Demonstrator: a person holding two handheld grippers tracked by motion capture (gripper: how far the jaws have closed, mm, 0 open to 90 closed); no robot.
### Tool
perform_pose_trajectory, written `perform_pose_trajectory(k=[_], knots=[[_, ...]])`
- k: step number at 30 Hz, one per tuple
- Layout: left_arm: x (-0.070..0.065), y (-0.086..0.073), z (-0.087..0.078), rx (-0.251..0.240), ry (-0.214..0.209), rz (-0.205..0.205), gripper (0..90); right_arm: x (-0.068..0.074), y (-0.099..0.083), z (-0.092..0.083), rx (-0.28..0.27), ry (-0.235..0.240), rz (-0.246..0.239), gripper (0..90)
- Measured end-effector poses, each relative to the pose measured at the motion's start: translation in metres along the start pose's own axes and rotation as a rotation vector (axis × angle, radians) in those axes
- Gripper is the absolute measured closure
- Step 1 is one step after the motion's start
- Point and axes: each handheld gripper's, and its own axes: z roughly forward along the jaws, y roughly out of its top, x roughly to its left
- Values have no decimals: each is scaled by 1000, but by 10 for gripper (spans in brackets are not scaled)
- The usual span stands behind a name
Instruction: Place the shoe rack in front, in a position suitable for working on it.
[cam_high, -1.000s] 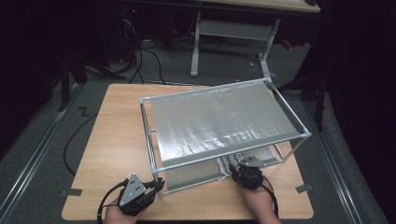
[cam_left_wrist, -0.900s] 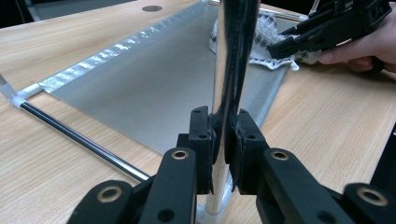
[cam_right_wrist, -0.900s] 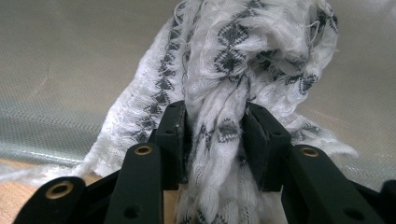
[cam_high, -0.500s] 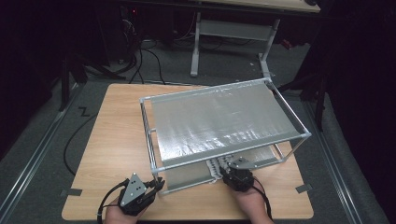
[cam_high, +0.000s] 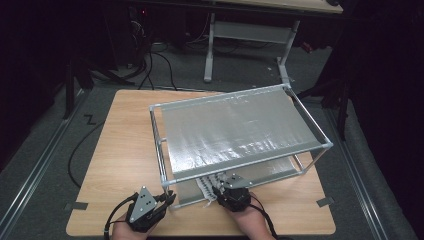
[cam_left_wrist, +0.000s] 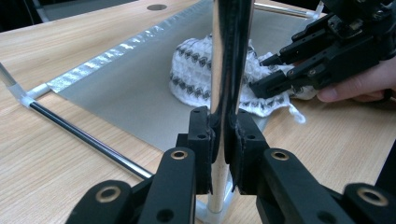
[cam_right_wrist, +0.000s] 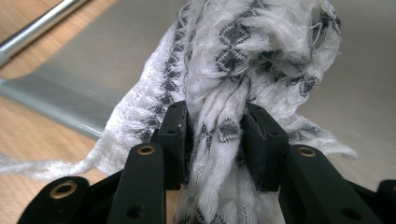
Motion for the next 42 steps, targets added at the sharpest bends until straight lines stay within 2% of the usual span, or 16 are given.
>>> perform_pose_trajectory(k=[3,4,7,10,12,14,15,18,19,21,23,24,25,34,37,42], knots=[[1,0,0,-7,2,3,804,6,2,3,-7,13,-16,631],[0,-1,-1,-1,-5,-16,804,8,3,4,-8,19,-19,630],[-1,-1,-1,-3,-3,-16,804,15,5,7,-11,27,-38,629],[-1,-2,-2,-5,3,-17,804,24,8,9,5,39,-13,625],[-3,-3,-2,-13,10,-22,805,31,11,12,9,47,-30,622],[-3,-3,-2,-16,14,-21,805,35,14,17,-28,64,-94,622],[-3,-4,-2,-17,15,-22,805,40,15,17,7,69,-43,619],[-4,-4,-2,-19,21,-25,804,50,18,22,-2,81,-48,618],[-4,-4,-2,-19,21,-31,805,52,19,24,-24,84,-93,618],[-4,-4,-2,-20,25,-36,805,60,21,25,9,95,-45,618],[-4,-4,-2,-21,26,-36,805,62,23,27,-7,112,-51,618],[-4,-4,-2,-21,26,-34,806,70,24,28,-18,112,-102,621],[-4,-4,-2,-20,24,-32,805,73,24,28,-8,113,-98,621],[-4,-4,-2,-16,25,-35,805,83,27,30,-16,159,-91,657],[-5,-4,-3,-19,27,-37,806,87,27,30,-18,142,-111,665],[-4,-4,-3,-18,21,-37,806,84,27,30,-14,118,-107,668]])
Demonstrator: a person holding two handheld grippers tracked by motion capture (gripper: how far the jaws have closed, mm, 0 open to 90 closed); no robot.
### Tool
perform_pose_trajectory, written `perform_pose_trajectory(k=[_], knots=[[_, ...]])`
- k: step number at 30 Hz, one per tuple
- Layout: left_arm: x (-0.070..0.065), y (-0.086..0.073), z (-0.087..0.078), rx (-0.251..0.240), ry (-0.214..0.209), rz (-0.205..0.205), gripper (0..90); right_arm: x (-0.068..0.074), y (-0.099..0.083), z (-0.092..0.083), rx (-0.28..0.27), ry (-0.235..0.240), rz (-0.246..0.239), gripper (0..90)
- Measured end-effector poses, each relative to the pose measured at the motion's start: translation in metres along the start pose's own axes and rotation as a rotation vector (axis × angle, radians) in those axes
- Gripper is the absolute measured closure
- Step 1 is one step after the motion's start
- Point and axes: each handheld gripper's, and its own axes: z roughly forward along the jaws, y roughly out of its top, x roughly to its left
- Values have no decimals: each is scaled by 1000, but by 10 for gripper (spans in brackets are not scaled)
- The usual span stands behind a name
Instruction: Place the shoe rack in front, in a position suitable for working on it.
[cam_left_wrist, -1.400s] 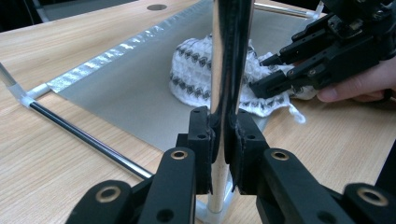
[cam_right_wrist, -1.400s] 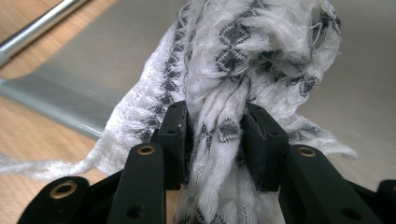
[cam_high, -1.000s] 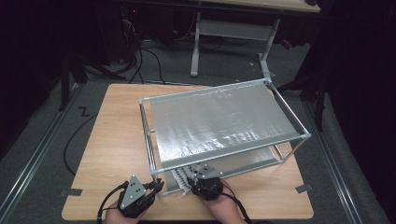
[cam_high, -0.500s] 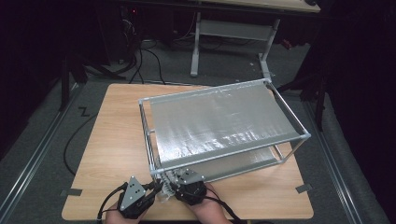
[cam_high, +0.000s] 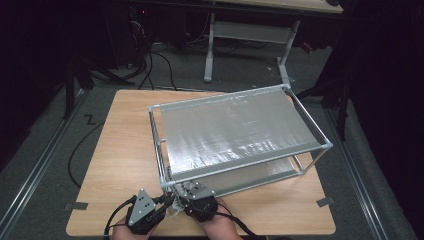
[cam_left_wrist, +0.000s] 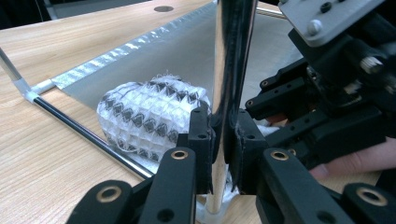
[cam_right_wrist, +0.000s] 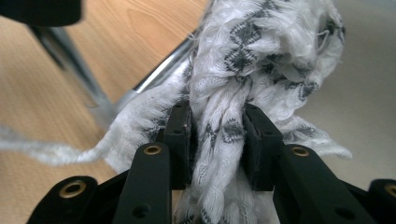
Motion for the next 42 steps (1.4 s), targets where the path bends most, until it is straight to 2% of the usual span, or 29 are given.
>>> perform_pose_trajectory(k=[6,7,10,11,14,15,21,22,23,24,26,27,31,35,36,37,42], knots=[[-1,0,0,4,4,5,806,-9,-3,-4,16,-40,24,668],[-1,1,0,7,5,5,806,-12,-4,-4,4,-45,5,669],[-1,1,0,14,6,2,806,-18,-6,-5,2,-51,3,671],[-1,2,0,15,8,3,806,-19,-7,-8,28,-71,30,673],[-1,2,0,17,10,5,806,-24,-9,-10,29,-92,26,674],[-2,2,0,18,14,7,806,-25,-9,-11,34,-96,43,675],[-1,3,2,17,8,4,807,-37,-15,-15,13,-132,19,675],[-1,3,2,16,10,3,807,-40,-16,-17,19,-141,24,676],[-1,2,2,14,10,4,806,-43,-17,-19,32,-146,54,676],[-1,2,2,12,9,5,807,-47,-19,-21,41,-154,72,677],[0,2,2,14,7,6,806,-57,-23,-25,32,-161,63,677],[0,3,2,15,7,6,806,-61,-24,-28,43,-175,85,678],[0,3,2,17,7,4,806,-78,-32,-36,43,-202,122,679],[-1,3,2,17,11,5,806,-106,-45,-51,54,-255,181,688],[-1,3,2,17,12,5,807,-110,-46,-53,59,-260,189,689],[-1,3,3,19,13,6,806,-116,-49,-56,65,-288,180,690],[0,3,3,20,16,-3,806,-143,-60,-68,65,-341,244,693]])
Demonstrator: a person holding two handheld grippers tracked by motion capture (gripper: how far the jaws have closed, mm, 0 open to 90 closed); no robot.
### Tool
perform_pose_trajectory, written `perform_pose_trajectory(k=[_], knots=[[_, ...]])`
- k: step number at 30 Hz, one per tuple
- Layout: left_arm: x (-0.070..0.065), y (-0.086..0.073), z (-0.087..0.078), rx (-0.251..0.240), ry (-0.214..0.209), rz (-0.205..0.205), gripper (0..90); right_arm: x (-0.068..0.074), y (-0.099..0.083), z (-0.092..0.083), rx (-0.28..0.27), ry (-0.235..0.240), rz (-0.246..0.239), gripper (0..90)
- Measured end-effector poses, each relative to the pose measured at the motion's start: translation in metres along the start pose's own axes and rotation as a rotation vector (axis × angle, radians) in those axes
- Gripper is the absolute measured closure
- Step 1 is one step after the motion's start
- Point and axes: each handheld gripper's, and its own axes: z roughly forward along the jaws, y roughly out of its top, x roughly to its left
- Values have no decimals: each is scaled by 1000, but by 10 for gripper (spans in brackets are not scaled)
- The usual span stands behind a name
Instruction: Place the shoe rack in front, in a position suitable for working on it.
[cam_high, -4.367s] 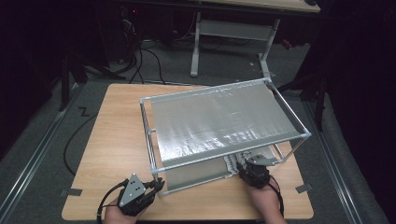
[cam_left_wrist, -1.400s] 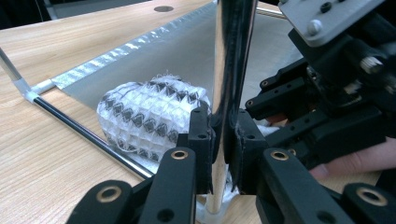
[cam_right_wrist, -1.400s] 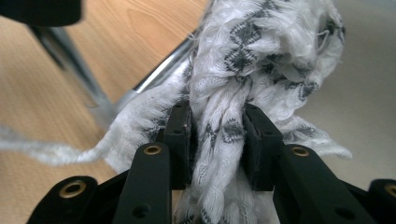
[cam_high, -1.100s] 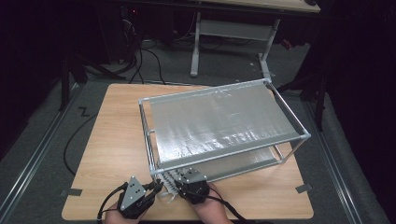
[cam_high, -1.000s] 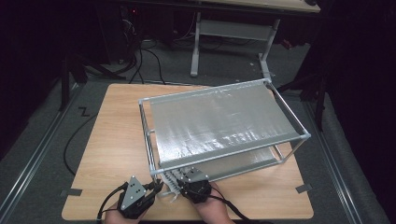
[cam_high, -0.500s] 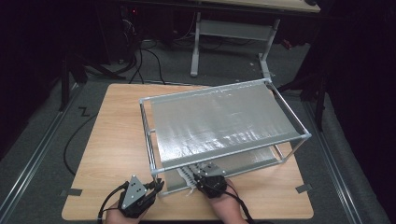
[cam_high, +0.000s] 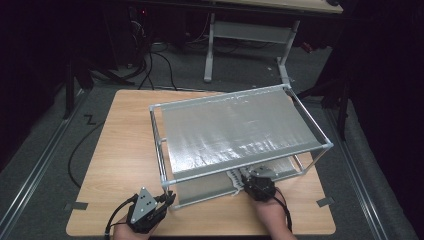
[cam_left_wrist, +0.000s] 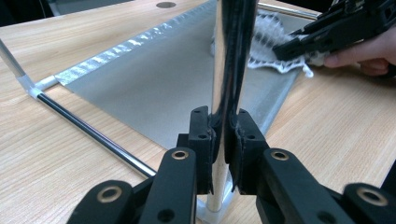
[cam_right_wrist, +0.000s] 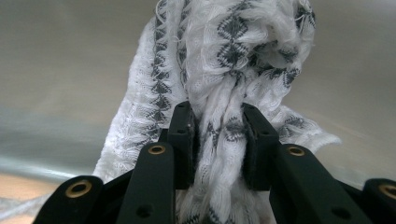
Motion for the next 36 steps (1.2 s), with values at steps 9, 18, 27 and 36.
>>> perform_pose_trajectory(k=[9,18,27,36], knots=[[1,2,2,5,8,-11,807,-51,-15,-11,-10,-75,52,692],[1,2,3,5,9,-13,807,-101,-29,-24,-24,-176,137,696],[2,1,3,-3,6,-16,806,-128,-38,-32,-43,-264,234,716],[4,1,3,-10,4,2,806,-125,-32,-24,-34,-250,203,694]])
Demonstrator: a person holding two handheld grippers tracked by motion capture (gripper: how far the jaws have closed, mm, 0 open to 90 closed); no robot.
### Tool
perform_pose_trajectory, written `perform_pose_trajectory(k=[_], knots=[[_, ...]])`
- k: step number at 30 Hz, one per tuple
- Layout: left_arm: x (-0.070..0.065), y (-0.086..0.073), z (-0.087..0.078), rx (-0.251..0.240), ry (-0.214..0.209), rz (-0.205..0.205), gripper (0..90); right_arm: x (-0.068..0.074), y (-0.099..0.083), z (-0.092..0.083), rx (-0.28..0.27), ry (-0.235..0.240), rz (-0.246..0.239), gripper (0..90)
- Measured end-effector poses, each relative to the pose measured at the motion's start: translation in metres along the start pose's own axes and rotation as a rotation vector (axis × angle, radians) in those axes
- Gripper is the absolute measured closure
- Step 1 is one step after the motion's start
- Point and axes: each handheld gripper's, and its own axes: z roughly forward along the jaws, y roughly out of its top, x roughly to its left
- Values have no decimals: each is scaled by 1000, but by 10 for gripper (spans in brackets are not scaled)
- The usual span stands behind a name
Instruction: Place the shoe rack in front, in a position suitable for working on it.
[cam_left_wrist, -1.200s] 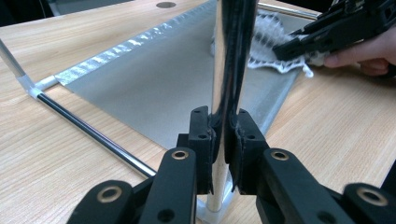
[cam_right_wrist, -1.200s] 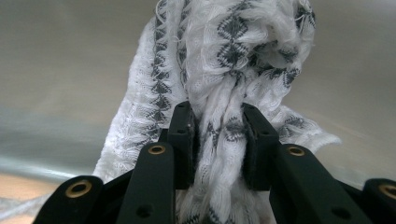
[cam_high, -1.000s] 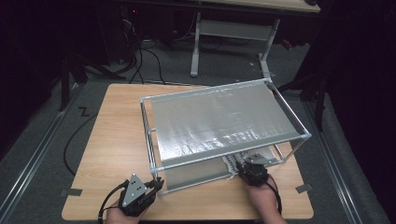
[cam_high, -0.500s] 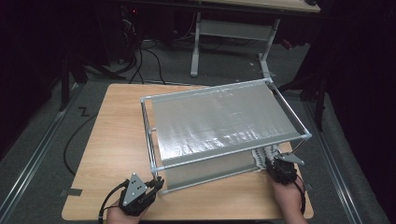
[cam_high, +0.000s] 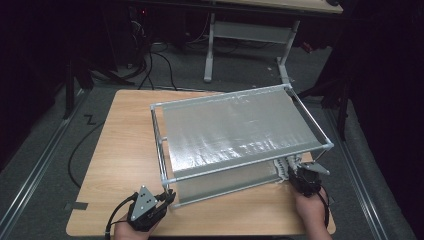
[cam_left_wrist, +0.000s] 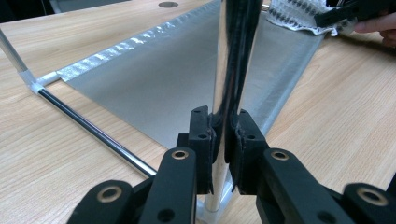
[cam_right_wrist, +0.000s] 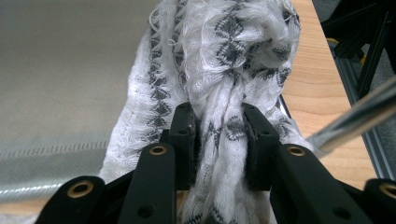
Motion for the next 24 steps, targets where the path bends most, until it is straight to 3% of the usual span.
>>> perform_pose_trajectory(k=[2,4,7,10,15,16,17,24], knots=[[1,0,0,-1,1,8,807,1,1,3,0,3,3,702],[-1,-1,-1,7,-9,-13,807,2,2,5,4,6,11,704],[0,0,0,-1,-2,3,807,7,2,6,-2,24,-16,703],[-1,-1,-1,8,-9,-12,807,12,1,5,-4,40,-49,703],[-1,-1,-1,8,-12,-9,807,22,0,3,-6,63,-67,705],[-1,-1,-1,9,-11,-9,807,29,-1,1,-8,81,-93,705],[-1,-1,-1,9,-13,-7,807,32,-1,0,-2,81,-80,704],[-1,-1,-1,8,-15,-3,808,60,-1,-3,-1,155,-130,702]])
